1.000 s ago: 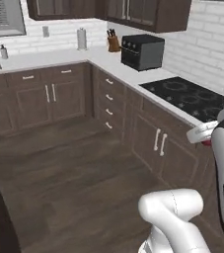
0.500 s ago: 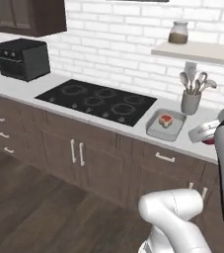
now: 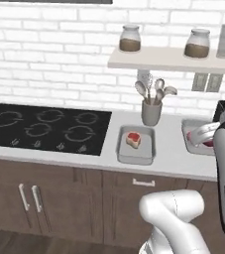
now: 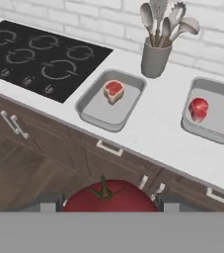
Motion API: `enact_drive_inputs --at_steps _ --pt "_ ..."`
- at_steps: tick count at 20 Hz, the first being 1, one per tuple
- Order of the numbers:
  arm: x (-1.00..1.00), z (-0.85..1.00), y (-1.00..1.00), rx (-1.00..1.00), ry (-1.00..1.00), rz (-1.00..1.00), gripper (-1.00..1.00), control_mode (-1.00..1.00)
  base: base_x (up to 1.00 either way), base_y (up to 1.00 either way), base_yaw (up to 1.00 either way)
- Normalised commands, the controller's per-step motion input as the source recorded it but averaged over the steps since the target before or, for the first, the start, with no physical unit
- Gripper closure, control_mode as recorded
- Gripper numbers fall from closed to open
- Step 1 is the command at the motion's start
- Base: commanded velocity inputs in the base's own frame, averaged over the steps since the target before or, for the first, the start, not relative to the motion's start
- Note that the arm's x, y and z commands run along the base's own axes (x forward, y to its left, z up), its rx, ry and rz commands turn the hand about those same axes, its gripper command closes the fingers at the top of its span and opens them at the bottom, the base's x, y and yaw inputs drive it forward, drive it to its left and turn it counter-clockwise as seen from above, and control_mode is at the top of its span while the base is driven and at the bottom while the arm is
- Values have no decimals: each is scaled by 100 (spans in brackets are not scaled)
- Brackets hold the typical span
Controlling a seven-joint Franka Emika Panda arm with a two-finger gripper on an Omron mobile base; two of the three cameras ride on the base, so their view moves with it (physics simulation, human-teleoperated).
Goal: Place one tomato and one steak in each tupperware on the nearby counter, to pack two identical lunches.
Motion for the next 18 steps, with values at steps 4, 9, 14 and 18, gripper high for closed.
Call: enact_drive_inputs --at_steps 4,9,14,18 --pt "0 0 0 0 0 0 100 100 43 25 -49" --pt "0 0 0 0 0 0 100 100 38 35 -30" --pt "25 -43 6 0 18 -10 100 -100 6 1 -4" --pt "61 -78 16 0 29 -11 100 -100 0 0 0"
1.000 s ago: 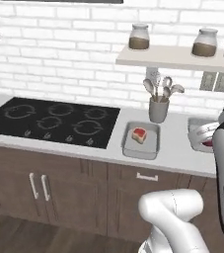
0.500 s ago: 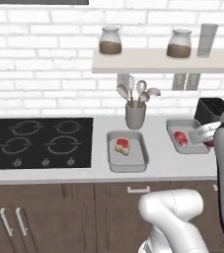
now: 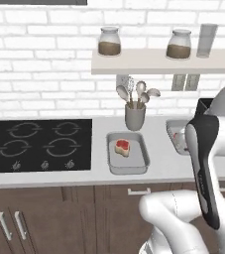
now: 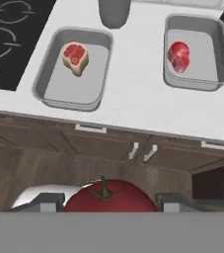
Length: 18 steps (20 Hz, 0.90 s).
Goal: Place one tomato and one steak in each tupperware on the nearby counter, to pack two identical lunches.
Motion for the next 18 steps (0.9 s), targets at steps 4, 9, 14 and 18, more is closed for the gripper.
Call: enact_drive_inputs --at_steps 4,9,14,18 --pt "53 -67 2 0 30 -8 100 -100 0 0 0" --pt "56 -45 9 0 18 -5 100 -100 0 0 0" --pt "50 -47 35 9 0 0 100 -100 0 0 0" --pt "82 -68 51 10 0 0 100 -100 0 0 0"
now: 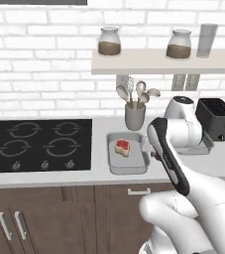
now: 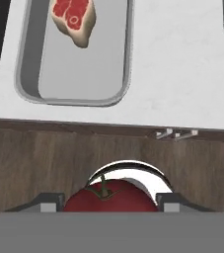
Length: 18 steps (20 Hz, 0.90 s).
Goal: Place one tomato and one steak in each tupperware on the nearby counter, to pack two identical lunches.
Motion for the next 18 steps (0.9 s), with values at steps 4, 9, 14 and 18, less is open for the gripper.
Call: enact_drive_inputs --at_steps 4,9,14,18 --pt "95 -59 44 1 1 0 100 -100 0 0 0" --pt "90 -58 30 0 11 0 100 -100 0 0 0" --pt "82 -34 3 0 13 0 100 -100 0 0 0" --pt "69 -19 0 0 9 0 100 -100 0 0 0"
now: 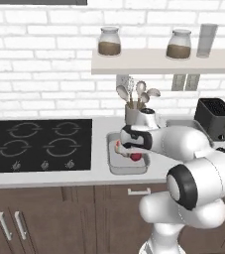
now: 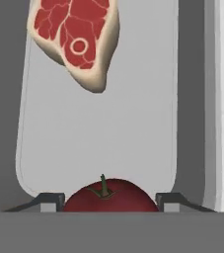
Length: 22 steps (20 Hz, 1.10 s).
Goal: Place one tomato and one steak in each tupperware on the nearby counter, to pack two identical lunches.
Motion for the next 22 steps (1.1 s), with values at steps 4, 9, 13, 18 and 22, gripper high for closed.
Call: enact_drive_inputs --at_steps 4,9,13,18,22 --pt "45 -44 5 0 9 0 100 -100 0 0 0" --pt "28 -61 2 0 12 0 100 -100 0 0 0" --pt "53 -38 3 0 7 0 100 -100 0 0 0" --pt "32 -29 8 0 7 0 -100 -100 0 0 0" --pt "0 -1 9 0 2 -1 -100 -100 0 0 0"
